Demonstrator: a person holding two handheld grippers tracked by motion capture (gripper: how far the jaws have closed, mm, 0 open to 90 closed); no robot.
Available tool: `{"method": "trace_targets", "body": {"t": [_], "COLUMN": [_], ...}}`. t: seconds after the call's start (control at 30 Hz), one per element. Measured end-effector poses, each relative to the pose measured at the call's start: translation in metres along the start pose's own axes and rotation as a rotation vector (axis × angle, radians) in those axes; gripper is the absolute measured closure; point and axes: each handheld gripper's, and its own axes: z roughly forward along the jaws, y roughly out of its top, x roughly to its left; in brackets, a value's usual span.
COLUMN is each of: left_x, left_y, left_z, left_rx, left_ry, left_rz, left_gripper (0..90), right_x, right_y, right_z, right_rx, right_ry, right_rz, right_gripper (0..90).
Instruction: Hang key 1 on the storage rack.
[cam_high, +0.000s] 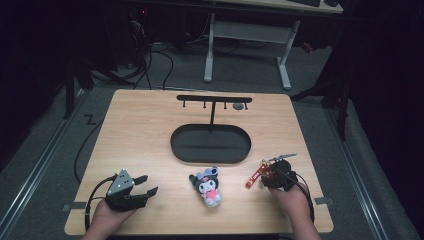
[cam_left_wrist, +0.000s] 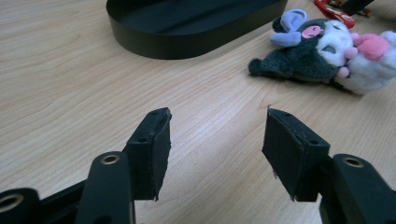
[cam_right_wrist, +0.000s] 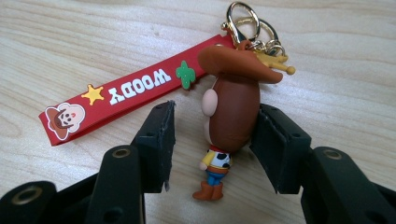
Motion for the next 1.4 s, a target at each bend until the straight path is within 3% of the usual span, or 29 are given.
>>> {"method": "trace_targets", "body": {"t": [0.07,0.3,0.37,0.43,0.6,0.9,1.07,1.4], "left_x": [0.000,0.000,-0.001,-0.002,-0.003,-0.007,-0.007,-0.012], "left_y": [0.000,0.002,0.002,0.002,0.002,0.003,0.004,0.004], "left_z": [0.000,0.001,0.002,0.004,0.006,0.008,0.008,0.014], "left_rx": [-0.001,-0.001,0.000,0.007,0.006,0.010,0.001,0.022], "left_ry": [-0.002,-0.013,-0.015,-0.022,-0.031,-0.045,-0.050,-0.054], "left_rz": [0.004,0.005,0.005,0.012,0.019,0.043,0.035,0.059], "left_gripper": [41.7,41.6,41.6,41.6,41.4,41.5,41.6,41.4], "right_x": [-0.001,-0.003,-0.003,-0.004,-0.009,-0.008,-0.007,-0.007], "right_y": [0.002,0.023,0.025,0.032,0.038,0.041,0.041,0.041], "right_z": [0.000,0.002,0.003,0.005,0.006,0.007,0.007,0.006], "right_rx": [0.016,0.179,0.193,0.230,0.252,0.277,0.281,0.277], "right_ry": [0.002,0.010,0.013,0.020,0.024,0.011,0.009,0.014], "right_rz": [-0.007,-0.040,-0.045,-0.049,-0.059,-0.050,-0.050,-0.073], "right_gripper": [49.6,49.7,50.1,54.8,61.9,63.5,64.0,64.2]}}
